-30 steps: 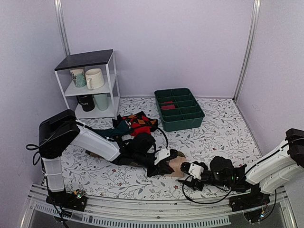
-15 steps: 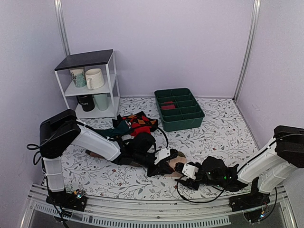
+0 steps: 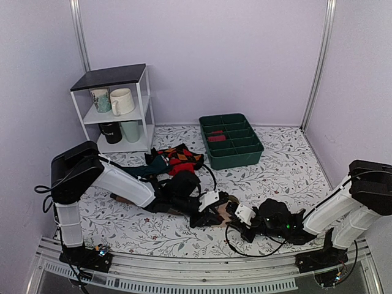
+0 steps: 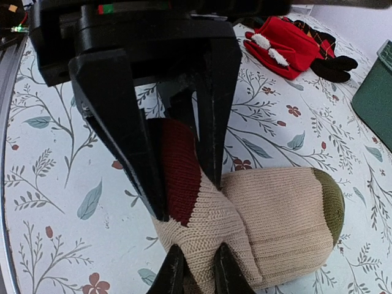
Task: Roll the socks
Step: Roll a pair of socks at the center of the board.
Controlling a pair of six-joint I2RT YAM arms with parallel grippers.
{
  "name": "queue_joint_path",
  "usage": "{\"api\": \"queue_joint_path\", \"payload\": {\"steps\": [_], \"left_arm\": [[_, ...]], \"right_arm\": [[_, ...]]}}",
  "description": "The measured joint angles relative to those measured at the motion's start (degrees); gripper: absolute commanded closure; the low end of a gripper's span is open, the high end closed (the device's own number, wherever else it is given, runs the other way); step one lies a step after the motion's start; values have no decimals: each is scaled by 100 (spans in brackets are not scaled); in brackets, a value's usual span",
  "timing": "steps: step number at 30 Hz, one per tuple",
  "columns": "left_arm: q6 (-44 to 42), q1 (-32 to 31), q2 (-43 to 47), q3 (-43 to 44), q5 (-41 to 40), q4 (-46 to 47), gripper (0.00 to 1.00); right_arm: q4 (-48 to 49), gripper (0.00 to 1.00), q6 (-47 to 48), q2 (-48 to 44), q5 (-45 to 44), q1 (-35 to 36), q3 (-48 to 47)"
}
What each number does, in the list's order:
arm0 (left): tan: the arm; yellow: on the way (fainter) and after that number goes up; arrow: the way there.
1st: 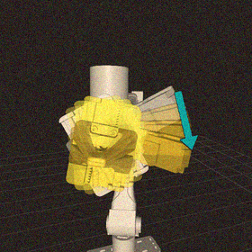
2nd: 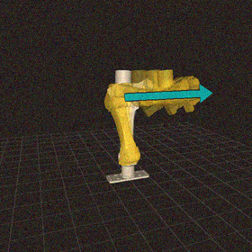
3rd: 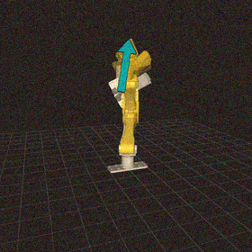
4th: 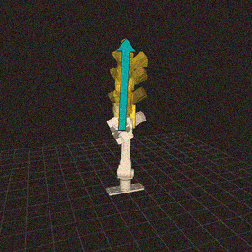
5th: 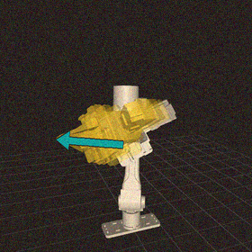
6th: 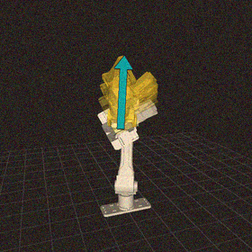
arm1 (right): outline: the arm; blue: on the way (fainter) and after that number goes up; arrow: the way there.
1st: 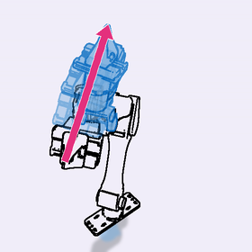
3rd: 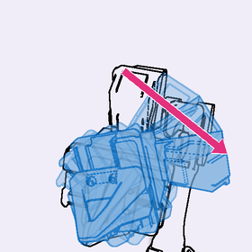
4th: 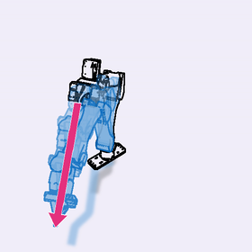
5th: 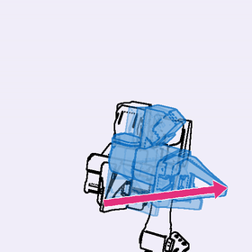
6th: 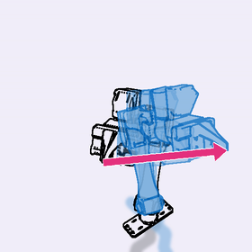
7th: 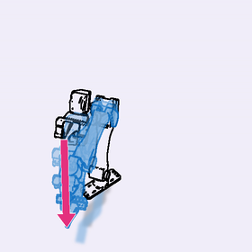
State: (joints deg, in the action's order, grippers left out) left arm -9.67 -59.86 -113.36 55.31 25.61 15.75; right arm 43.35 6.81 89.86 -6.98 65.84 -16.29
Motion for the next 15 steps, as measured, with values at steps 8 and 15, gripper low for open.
{"api": "queue_joint_path", "payload": {"steps": [8, 15], "left_arm": [[-140, -151, 1088, -1248, -778, 804, 67], [-730, -358, 2441, -2914, -1108, 2667, 61]], "right_arm": [[7, 95, -682, 212, 612, -133, -229], [-640, 95, -1231, 243, 1408, -586, -662]]}}
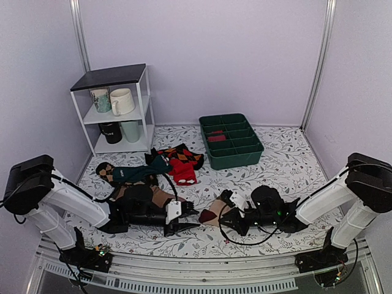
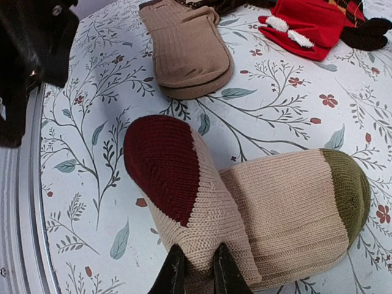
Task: Roll the socks
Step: Roll a pair of socks at the center of the board.
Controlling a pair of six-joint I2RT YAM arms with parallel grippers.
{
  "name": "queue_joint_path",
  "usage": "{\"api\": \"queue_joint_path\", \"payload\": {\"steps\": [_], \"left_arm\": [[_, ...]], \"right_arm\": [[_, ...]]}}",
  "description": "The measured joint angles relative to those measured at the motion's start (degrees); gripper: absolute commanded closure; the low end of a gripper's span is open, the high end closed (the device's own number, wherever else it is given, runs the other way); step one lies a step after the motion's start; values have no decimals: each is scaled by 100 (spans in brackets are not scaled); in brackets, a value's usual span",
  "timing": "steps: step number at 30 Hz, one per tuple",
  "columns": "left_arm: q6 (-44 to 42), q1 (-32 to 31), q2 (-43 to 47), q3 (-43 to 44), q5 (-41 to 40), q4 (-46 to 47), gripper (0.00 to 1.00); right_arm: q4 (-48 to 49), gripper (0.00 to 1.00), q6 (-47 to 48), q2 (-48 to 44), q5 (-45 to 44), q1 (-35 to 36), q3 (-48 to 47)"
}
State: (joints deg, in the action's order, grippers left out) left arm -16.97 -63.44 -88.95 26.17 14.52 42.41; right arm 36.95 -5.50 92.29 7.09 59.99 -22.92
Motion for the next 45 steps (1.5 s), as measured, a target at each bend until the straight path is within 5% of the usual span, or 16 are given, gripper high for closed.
{"api": "queue_joint_path", "payload": {"steps": [9, 12, 14, 19, 24, 26, 32, 45], "left_arm": [[-350, -181, -822, -531, -741, 1451, 43], [-555, -210, -1051, -621, -979, 2006, 9], [-717, -221, -1139, -625, -1117, 2332, 1], [-990, -240, -1316, -625, -1296, 2946, 1], [-1062, -245, -1344, -741, -1088, 3270, 31], [-1088, -249, -1287, -608, -778, 2802, 35], [-1049, -238, -1281, -31, -302, 1572, 31], [-1093, -94, -1672, 157, -369, 1217, 31]], "right_arm": [[-1019, 95, -391, 2, 1014, -490, -527], [-1123, 95, -422, 50, 1172, -531, -603], [-1156, 95, -435, 131, 1259, -542, -658], [-1185, 95, -442, 289, 1388, -542, -820], [-1204, 95, -442, 297, 1453, -575, -831], [-1207, 95, -442, 299, 1460, -584, -833], [-1209, 95, -439, 315, 1493, -605, -841], [-1213, 95, -439, 358, 1596, -634, -874]]}}
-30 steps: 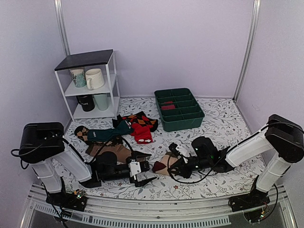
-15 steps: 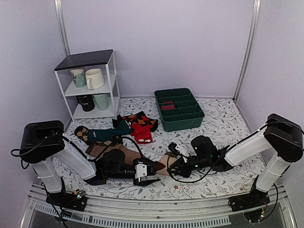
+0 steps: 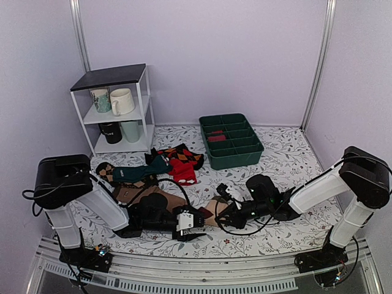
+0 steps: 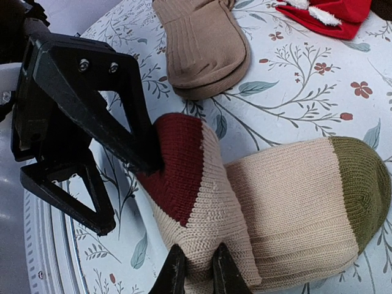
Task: Roll the socks
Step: Roll a pair of socks at the center of the board.
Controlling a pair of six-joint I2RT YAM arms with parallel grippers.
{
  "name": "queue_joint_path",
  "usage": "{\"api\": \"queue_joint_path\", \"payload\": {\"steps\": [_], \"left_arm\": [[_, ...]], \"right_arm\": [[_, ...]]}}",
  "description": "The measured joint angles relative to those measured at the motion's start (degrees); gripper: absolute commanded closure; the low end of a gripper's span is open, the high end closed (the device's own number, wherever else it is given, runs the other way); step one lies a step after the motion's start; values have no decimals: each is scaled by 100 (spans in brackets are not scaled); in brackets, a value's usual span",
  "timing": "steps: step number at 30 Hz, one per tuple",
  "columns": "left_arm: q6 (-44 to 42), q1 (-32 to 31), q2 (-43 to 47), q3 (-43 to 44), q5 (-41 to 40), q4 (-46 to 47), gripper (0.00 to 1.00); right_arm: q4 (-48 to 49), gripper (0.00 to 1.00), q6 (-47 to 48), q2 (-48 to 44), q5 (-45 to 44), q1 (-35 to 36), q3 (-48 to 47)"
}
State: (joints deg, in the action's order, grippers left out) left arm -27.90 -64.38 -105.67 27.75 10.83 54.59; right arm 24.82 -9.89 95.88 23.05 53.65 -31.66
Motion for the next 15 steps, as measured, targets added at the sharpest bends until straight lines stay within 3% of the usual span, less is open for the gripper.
{"api": "queue_joint_path", "payload": {"steps": [15], "left_arm": [[-129, 74, -20, -107, -254, 358, 29]], "right_arm": [[0, 95, 0, 11, 22, -7, -7]]}}
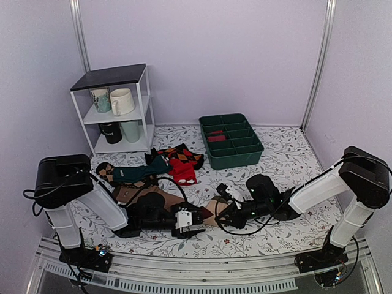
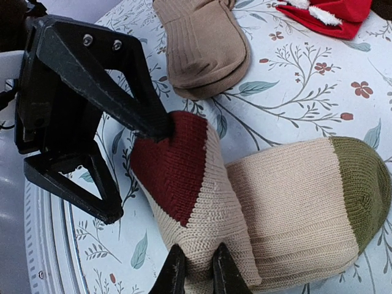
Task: Roll the socks
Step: Roll a pair of socks at the center of the board.
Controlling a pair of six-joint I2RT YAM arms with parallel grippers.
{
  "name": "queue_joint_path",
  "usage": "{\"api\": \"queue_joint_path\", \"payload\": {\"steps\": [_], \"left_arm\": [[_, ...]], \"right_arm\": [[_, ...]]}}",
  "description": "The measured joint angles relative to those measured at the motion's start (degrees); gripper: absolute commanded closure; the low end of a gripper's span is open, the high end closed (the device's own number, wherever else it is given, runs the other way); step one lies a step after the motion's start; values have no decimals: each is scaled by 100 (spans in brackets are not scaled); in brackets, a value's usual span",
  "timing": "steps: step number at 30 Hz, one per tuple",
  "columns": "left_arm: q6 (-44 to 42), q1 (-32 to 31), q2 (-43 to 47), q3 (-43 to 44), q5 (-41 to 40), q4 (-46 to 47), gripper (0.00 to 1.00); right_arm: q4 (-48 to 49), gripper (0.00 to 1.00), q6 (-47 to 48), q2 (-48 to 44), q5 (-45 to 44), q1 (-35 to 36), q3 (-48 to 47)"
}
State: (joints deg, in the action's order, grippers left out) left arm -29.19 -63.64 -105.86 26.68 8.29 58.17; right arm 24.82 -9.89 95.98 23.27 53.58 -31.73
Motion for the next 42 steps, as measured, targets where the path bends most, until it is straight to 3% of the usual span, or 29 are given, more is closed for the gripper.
{"api": "queue_joint_path", "payload": {"steps": [14, 19, 25, 31, 32, 35, 42], "left_arm": [[-63, 55, -380, 476, 11, -411, 29], [-85, 76, -450, 680, -55, -752, 36], [55, 116, -450, 822, -79, -1054, 55], [275, 177, -468, 977, 76, -1325, 100], [267, 197, -459, 1005, 138, -1375, 100], [417, 232, -387, 1064, 232, -1596, 100], [1010, 247, -240, 1567, 531, -2769, 100]], "right_arm": [[-24, 95, -2, 11, 50, -4, -22], [-24, 95, -4, 11, 50, -4, -22], [-59, 95, -44, 11, 68, -13, -44], [-107, 96, -70, 11, 103, -50, -61], [-138, 94, -74, 9, 109, -63, -70], [-280, 75, -76, -7, 103, -79, -142], [-597, 55, 116, -450, -402, -72, -48]]}}
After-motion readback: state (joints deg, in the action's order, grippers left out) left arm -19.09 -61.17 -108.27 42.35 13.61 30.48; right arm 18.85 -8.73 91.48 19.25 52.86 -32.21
